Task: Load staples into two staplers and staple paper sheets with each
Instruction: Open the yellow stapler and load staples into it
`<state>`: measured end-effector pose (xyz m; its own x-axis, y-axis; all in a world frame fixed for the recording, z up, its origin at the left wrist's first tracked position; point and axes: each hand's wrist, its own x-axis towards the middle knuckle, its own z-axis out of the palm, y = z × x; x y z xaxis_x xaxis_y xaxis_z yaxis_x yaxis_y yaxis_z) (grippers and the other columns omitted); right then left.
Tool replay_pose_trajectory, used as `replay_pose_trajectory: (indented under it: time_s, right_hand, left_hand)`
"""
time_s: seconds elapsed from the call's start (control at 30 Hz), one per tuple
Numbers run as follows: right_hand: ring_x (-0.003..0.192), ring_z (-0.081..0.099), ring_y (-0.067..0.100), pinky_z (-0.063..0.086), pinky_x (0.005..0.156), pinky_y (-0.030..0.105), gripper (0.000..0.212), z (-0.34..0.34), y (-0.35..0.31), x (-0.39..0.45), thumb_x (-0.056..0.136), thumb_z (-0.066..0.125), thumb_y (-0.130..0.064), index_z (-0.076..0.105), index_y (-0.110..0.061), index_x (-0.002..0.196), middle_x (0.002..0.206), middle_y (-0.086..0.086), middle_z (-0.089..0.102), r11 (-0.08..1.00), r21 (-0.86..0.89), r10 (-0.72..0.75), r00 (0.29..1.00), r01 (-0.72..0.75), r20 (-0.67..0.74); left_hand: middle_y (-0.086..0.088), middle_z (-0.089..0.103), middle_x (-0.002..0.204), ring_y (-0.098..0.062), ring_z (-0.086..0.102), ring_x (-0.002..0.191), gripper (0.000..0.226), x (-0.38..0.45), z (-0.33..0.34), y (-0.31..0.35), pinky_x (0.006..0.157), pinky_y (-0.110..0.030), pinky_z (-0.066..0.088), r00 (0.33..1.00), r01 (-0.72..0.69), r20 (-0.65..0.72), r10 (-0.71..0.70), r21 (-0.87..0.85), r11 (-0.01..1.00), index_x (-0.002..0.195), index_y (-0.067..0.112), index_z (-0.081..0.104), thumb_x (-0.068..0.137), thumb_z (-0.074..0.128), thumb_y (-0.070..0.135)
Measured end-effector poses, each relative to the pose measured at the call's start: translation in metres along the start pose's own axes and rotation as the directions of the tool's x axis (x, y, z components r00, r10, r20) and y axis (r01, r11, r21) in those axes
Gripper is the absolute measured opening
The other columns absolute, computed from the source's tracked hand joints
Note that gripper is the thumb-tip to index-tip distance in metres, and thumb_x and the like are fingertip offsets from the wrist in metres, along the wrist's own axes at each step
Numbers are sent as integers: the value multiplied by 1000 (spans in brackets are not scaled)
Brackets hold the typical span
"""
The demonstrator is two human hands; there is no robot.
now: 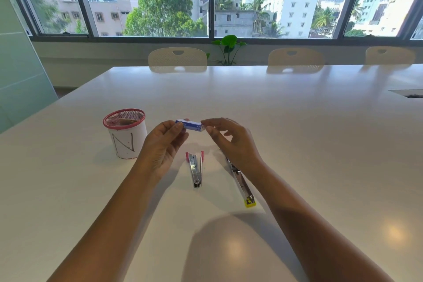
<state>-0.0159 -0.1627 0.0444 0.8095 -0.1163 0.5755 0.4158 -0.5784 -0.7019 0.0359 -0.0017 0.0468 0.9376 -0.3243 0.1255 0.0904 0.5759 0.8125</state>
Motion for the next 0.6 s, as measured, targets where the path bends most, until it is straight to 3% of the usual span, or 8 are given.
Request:
replay_pose_trajectory:
  time_s: [0.17,0.33,0.43,0.53,0.6]
  right_hand:
    - [80,55,-15,39,71,0,22,1,-3,-1,87,63,-21,68,-17,108,97,-13,64,998,47,-31,998,33,-51]
    - [78,58,-7,42,72,4,21,-1,-3,-1,82,69,-16,69,-17,103,95,-13,63,996,17,-89,996,89,-30]
    - [72,56,-5,43,71,5,16,-4,-2,-1,82,68,-12,71,-12,98,96,-2,67,980,-91,-178,984,177,-10]
    - [74,62,12,54,72,25,14,-4,-3,-3,83,67,-14,72,-11,96,100,6,68,958,-182,-217,976,219,36]
    - [75,63,15,56,72,35,14,-2,-3,-4,83,67,-17,72,-14,96,101,4,67,949,-212,-224,972,234,70]
  left_hand:
    - [-8,74,82,-16,71,74,9,2,-5,-3,68,-26,59,999,32,-26,-35,-112,993,67,13,74,61,68,11]
    - [-9,74,87,-23,71,81,44,2,-9,-3,68,-34,59,997,60,47,-55,-110,992,70,13,74,31,91,23]
    - [-9,73,98,-29,69,91,60,5,-12,-4,64,-35,58,992,85,97,-77,-82,993,82,13,70,30,93,31]
    - [-6,72,105,-28,69,93,80,4,-9,-6,65,-32,57,986,115,129,-110,-26,993,102,13,58,34,91,40]
    - [-5,71,106,-28,69,94,80,2,-6,-7,65,-31,57,985,113,132,-113,11,994,107,16,55,39,89,41]
